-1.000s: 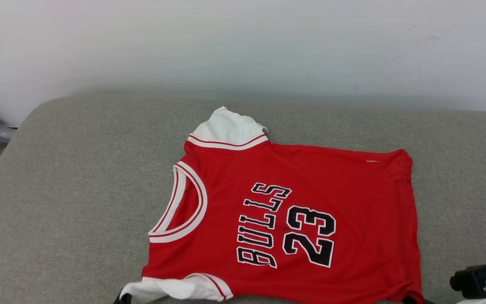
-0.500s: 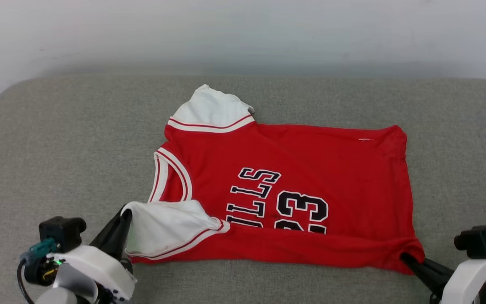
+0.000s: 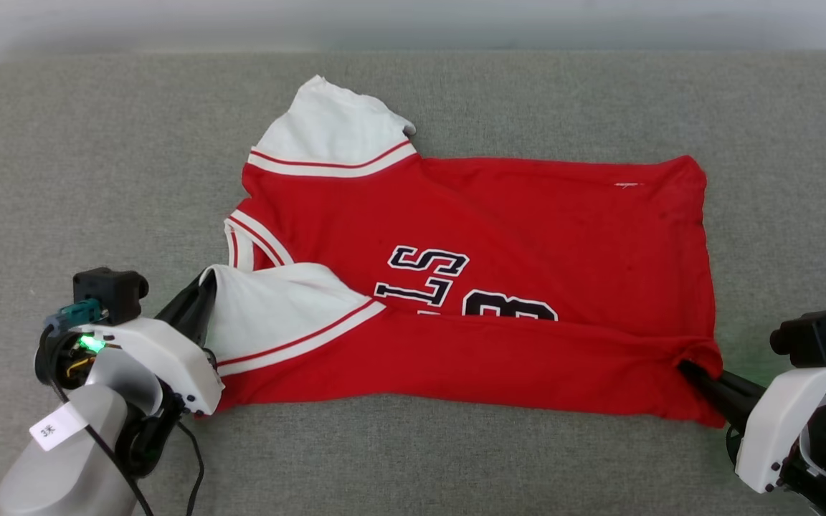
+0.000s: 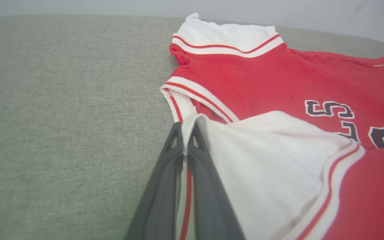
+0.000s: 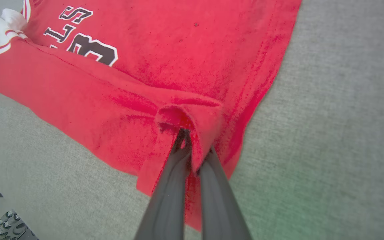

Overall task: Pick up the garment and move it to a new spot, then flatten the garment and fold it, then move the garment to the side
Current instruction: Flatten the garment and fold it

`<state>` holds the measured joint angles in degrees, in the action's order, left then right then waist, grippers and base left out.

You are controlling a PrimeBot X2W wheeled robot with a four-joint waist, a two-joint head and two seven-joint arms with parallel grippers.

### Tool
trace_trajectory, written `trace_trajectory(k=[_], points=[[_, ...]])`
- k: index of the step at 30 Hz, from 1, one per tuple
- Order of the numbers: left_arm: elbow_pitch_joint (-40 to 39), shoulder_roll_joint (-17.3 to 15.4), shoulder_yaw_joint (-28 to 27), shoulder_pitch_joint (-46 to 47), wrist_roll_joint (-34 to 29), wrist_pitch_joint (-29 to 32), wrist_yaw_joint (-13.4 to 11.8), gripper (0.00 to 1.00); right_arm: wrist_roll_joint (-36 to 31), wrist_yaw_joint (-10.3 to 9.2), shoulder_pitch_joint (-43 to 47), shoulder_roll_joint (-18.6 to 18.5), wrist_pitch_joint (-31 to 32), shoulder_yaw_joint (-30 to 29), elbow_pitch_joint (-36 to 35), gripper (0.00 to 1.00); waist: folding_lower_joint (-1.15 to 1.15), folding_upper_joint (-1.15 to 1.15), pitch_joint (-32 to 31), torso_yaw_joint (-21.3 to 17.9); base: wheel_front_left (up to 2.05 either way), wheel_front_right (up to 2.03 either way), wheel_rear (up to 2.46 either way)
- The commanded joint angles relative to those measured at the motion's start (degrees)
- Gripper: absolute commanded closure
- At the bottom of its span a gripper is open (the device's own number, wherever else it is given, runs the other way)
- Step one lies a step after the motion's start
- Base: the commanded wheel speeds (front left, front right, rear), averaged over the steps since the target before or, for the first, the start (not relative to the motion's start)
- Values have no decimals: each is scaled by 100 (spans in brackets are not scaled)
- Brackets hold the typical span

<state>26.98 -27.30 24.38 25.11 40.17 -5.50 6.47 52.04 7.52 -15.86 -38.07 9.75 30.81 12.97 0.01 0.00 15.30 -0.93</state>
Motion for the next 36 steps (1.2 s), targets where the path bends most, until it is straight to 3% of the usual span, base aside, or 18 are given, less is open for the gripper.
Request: trace_trajectory(k=[1,16,17,18,19,27,36], points=[[188,43,62,158,0,-42,25,100,-56,-7,-116,34,13,29,98,100,-1,0,133,0,0,0,0],[1538,426,916,570,346,-253,99,100,-262,-8,-170,228,-56,187,430,100,-1,0,178,-28,0,0,0],[1574,417,979,583,396,-265,99,100,-263,-8,-127,221,-96,144,414,87,-1,0,131,-20,0,0,0],[1598,390,1042,595,445,-276,99,87,-272,-8,-80,210,-140,90,389,14,-1,0,72,-5,0,0,0],[1624,345,1083,621,456,-320,100,0,-284,-8,-42,199,-175,25,359,0,-1,0,9,14,0,0,0],[1401,-99,1421,889,778,-153,95,0,-588,-7,536,57,-369,-672,-181,0,-1,0,-529,164,0,0,0],[610,-743,1877,1207,1473,1713,96,0,-1059,-7,1120,312,31,-1503,-955,0,-1,0,-829,232,0,0,0]])
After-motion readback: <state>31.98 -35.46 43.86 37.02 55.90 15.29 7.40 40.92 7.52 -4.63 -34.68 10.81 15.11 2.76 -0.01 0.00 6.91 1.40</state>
